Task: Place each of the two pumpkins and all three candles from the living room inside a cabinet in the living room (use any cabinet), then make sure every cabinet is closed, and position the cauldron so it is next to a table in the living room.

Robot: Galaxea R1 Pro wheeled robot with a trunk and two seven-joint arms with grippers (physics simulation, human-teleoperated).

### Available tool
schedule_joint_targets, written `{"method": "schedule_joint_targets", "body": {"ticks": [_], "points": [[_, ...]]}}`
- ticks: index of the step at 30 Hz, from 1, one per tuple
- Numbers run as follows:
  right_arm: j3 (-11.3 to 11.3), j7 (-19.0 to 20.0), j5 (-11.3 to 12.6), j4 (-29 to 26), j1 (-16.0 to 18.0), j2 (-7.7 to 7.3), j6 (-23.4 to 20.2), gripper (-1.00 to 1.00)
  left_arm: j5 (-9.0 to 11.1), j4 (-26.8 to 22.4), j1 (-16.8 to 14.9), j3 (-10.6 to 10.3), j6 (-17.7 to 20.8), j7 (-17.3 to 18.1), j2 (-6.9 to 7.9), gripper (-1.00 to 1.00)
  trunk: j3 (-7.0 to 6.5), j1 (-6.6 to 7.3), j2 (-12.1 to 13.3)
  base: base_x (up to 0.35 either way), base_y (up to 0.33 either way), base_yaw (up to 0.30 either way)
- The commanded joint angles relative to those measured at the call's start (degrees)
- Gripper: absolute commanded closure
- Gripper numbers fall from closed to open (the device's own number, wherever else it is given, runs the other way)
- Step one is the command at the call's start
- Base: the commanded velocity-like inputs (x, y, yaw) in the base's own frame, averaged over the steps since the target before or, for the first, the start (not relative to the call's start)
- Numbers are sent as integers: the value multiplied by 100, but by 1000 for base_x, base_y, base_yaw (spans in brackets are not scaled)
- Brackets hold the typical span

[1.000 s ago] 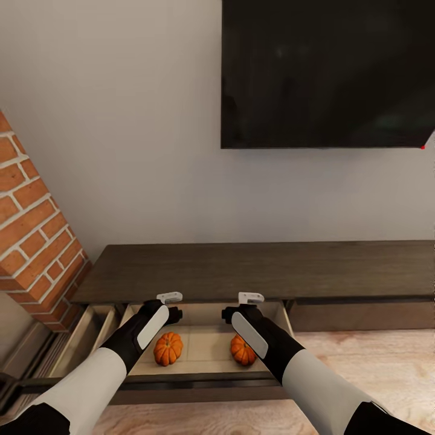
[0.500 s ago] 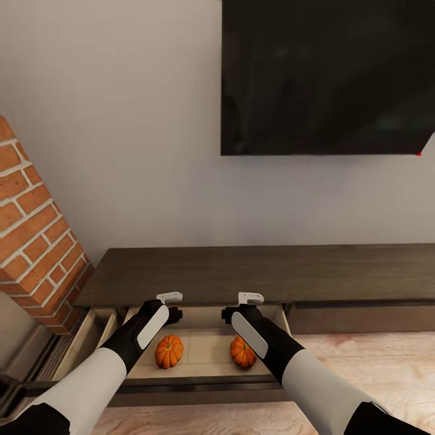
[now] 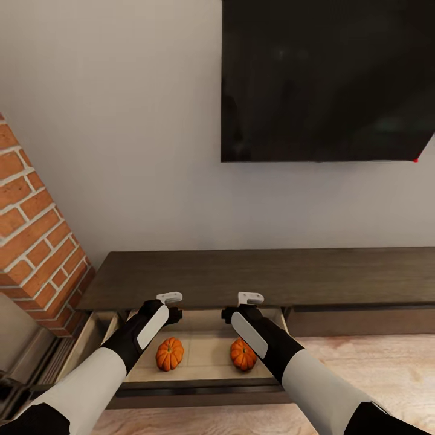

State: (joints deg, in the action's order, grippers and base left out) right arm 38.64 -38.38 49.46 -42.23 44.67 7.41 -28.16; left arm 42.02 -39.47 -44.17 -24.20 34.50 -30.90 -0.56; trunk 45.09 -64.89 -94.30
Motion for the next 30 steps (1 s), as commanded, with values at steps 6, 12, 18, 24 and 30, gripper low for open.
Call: {"method": "schedule_joint_targets", "body": {"ticks": [6,12,18,24,30], "points": [[20,-47,38,-163,6,-11,-21,-100,61,-10,-4,-23,4,-61,4,-100,-103,133,239,0,0,0],[20,-47,38,-195,6,-12,-23,-100,61,-13,-4,-23,4,-65,4,-100,-211,264,480,0,0,0],[20,-47,38,-198,6,-12,-23,-100,61,-14,-4,-23,4,-65,9,-100,-318,396,721,0,0,0],[20,-47,38,-198,6,-12,-23,-100,61,-15,-4,-23,4,-65,12,-100,-426,528,961,0,0,0],[20,-47,38,-198,6,-12,-23,-100,61,-15,-3,-23,4,-65,11,-100,-534,660,1202,-1,0,0]]}}
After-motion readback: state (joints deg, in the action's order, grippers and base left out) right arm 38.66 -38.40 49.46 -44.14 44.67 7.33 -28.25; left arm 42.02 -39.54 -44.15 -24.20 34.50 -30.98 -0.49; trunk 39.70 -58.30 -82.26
